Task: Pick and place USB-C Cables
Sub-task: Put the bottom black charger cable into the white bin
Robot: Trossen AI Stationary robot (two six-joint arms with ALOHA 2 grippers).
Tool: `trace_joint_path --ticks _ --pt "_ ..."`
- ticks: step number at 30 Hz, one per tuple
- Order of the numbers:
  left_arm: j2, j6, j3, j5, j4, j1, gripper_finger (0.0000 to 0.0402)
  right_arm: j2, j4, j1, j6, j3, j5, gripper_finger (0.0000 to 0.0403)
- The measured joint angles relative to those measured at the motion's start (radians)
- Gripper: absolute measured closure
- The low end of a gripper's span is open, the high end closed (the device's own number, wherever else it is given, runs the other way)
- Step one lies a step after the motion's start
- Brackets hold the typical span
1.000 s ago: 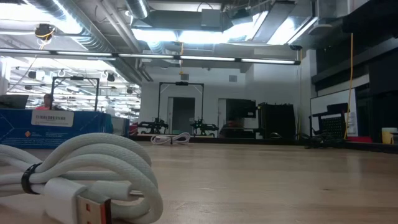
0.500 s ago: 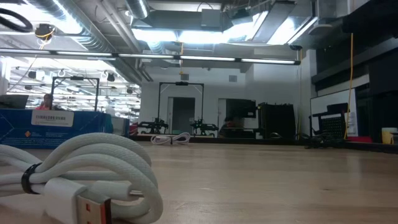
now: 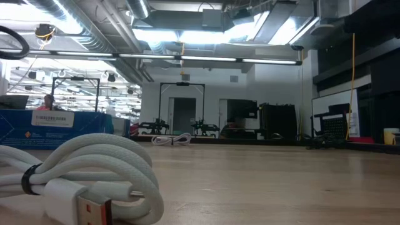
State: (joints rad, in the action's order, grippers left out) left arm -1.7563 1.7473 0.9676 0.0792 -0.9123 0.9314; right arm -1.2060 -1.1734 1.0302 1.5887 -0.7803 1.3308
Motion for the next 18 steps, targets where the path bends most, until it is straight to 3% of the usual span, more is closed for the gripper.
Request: trace_joint_path --ticks 6,13,18 --pt "-0.029 -0.003 0.002 0.007 0.005 -0.007 0.0292 0.000 0.002 0.000 0.000 0.000 -0.032 0.0248" --pt "-0.029 0.031 0.005 -0.002 0.010 -0.087 0.0383 0.000 0.004 0.000 0.000 0.000 -0.069 0.0248" --pt "-0.042 -0.184 0.108 -0.123 -0.104 -0.161 0.0383 0.000 0.004 0.000 0.000 0.000 -0.069 0.0248"
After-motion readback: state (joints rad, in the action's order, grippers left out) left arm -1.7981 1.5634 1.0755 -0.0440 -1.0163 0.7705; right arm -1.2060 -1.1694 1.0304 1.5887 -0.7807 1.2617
